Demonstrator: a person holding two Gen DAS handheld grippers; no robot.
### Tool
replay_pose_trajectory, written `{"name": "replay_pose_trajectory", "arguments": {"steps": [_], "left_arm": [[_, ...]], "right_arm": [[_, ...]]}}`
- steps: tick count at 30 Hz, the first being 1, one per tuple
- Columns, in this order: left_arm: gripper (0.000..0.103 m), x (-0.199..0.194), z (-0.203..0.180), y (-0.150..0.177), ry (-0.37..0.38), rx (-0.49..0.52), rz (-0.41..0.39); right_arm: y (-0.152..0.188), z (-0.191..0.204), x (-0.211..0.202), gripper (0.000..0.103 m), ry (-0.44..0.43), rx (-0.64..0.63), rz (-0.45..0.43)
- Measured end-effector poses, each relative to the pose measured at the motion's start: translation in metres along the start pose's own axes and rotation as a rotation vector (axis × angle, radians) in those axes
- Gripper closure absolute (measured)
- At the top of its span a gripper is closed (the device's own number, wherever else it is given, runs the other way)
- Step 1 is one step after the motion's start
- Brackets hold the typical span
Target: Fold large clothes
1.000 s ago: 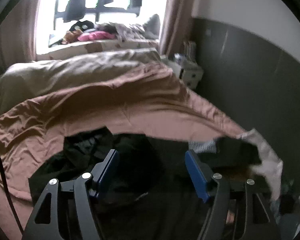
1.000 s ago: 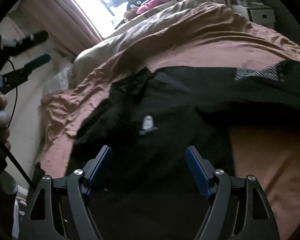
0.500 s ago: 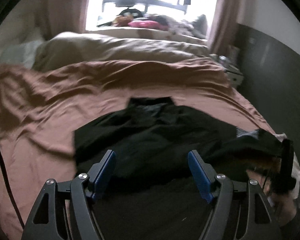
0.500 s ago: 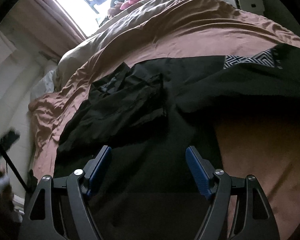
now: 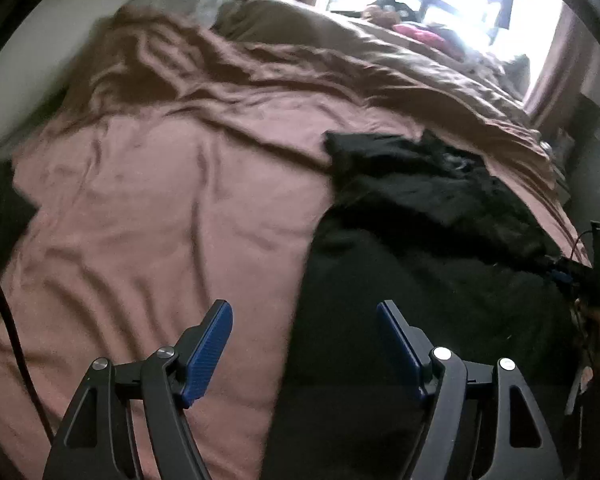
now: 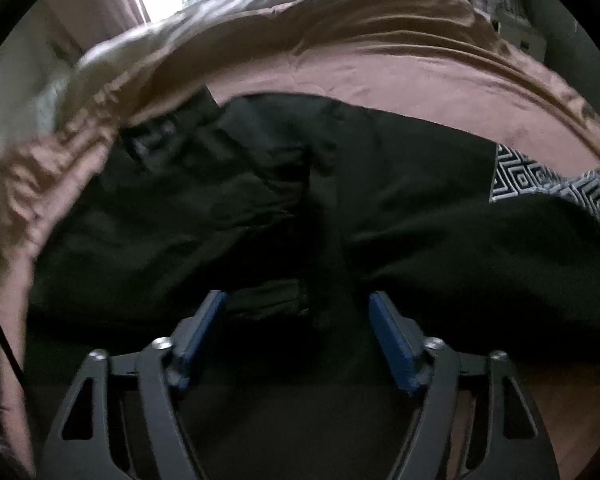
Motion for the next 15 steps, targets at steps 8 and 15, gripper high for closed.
{"name": "replay_pose_trajectory", "arguments": {"steps": [8, 15], "left_arm": [[0.028, -0.016, 0.026, 0.014, -0.02, -0.029, -0.004], [0.028, -0.047, 0.013, 0.011, 0.013, 0.014, -0.048]], "right_arm": [[0.002, 0.021, -0.004, 0.059, 0.157, -0.091, 0.044], [0.014, 0.008, -0.049, 0.058, 0.048, -0.008, -0.003]]}}
Point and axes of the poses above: each gripper's, at about its wrist camera, not at the fingertips, and x roughly the way its jaws point, z to its left, y to its underside, the point moved 8 cm from there along x, roughly the way its jaws point, and after that the axes turned 8 degrees about -x, right-handed, at the moved point
